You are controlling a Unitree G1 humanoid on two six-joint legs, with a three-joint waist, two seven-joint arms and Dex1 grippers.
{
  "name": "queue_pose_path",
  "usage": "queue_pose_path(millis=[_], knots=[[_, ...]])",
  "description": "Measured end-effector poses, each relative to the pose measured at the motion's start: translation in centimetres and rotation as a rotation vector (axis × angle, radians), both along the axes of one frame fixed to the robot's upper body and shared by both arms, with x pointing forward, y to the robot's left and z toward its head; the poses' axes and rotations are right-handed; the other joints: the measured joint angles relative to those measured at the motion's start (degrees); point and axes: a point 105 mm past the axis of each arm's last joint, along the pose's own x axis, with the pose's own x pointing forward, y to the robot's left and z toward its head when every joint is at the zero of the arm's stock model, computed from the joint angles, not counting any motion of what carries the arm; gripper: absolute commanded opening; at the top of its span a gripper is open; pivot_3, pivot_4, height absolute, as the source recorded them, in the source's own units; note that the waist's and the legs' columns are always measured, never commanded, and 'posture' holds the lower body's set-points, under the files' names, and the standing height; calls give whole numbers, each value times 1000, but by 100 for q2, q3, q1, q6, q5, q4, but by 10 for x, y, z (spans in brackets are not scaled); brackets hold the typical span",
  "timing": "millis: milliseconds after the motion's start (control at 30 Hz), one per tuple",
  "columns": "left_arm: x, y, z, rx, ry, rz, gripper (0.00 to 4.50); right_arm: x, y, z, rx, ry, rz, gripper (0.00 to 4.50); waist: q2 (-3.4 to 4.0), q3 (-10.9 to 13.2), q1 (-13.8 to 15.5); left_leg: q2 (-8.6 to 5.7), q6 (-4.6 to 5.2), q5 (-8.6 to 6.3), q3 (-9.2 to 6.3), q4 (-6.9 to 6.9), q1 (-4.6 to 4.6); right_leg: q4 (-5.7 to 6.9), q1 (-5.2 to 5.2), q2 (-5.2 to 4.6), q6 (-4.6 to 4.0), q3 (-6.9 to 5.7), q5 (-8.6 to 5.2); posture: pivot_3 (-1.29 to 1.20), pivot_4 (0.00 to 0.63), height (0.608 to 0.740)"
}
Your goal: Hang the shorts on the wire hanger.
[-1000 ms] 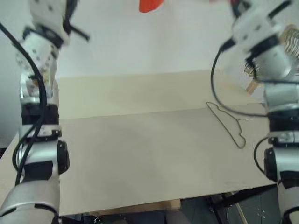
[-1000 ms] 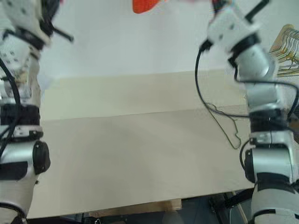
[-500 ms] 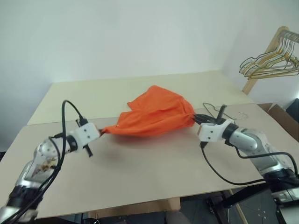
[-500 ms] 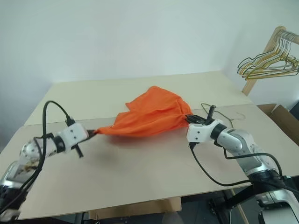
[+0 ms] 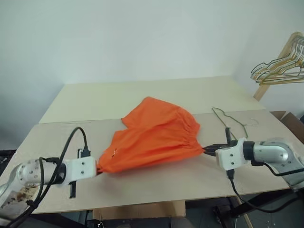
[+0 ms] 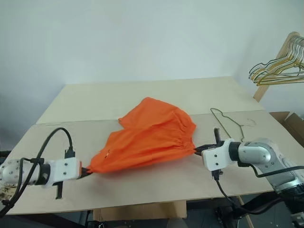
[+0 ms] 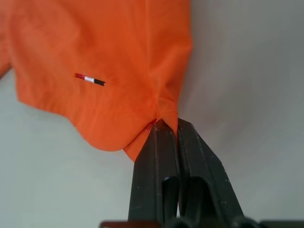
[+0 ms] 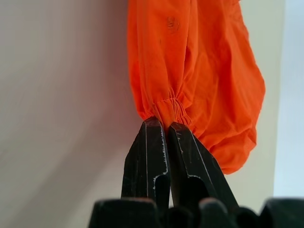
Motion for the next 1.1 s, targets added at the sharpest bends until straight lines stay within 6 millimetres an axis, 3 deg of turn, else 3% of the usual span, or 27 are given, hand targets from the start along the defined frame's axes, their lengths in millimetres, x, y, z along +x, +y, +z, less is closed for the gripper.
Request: queue_pose_path(millis=[133,233,433,600,700,900,933,1000,1100], knots=[[-22,-12,1,8,87,-49,18,11,-3,6,-72,-47,55,0,2,16,-8,3,0,0,7,-2,2,0,-2,1,-3,4,1,-89,0,740],[-25,-16,3,9,87,-45,18,11,-6,6,-105,-44,92,0,3,19,16,2,0,0,6,-8,1,-7,-2,1,-5,2,0,-71,0,740],[-32,-12,-1,23,118,-20,18,-12,-11,1,-151,84,172,0,6,20,91,3,6,-3,6,-34,-1,-38,-2,-3,-7,1,-1,-62,0,740],[-34,-13,0,27,122,-17,18,-20,-12,-4,-157,127,182,0,4,22,143,4,7,-4,9,-37,-2,-40,-4,-5,-9,1,-2,-77,0,740],[-36,-14,0,20,139,-25,696,-21,-12,-6,-163,143,184,882,8,24,150,4,7,-4,10,-37,0,-39,-3,-5,-10,1,-2,-81,0,740],[-33,-13,11,29,166,-69,2702,-27,-25,-11,-235,209,150,2973,7,27,159,3,7,-4,11,-36,-2,-40,-4,-4,-11,-2,-3,-79,0,740],[-32,-10,15,30,183,-76,2978,-30,-31,-12,-251,240,135,2985,9,29,159,4,7,-4,12,-37,-2,-41,-4,-4,-12,-4,-4,-79,0,740],[-26,-2,30,-4,192,-55,2978,-31,-40,-4,-230,291,73,2985,18,43,153,3,7,-5,12,-37,-2,-40,-5,-5,-13,-5,-4,-78,0,740],[-4,11,64,-74,115,-5,2978,-10,-47,28,-104,275,-117,2985,27,54,123,7,7,-4,11,-36,4,-34,-4,1,-17,-4,-2,-79,0,740]])
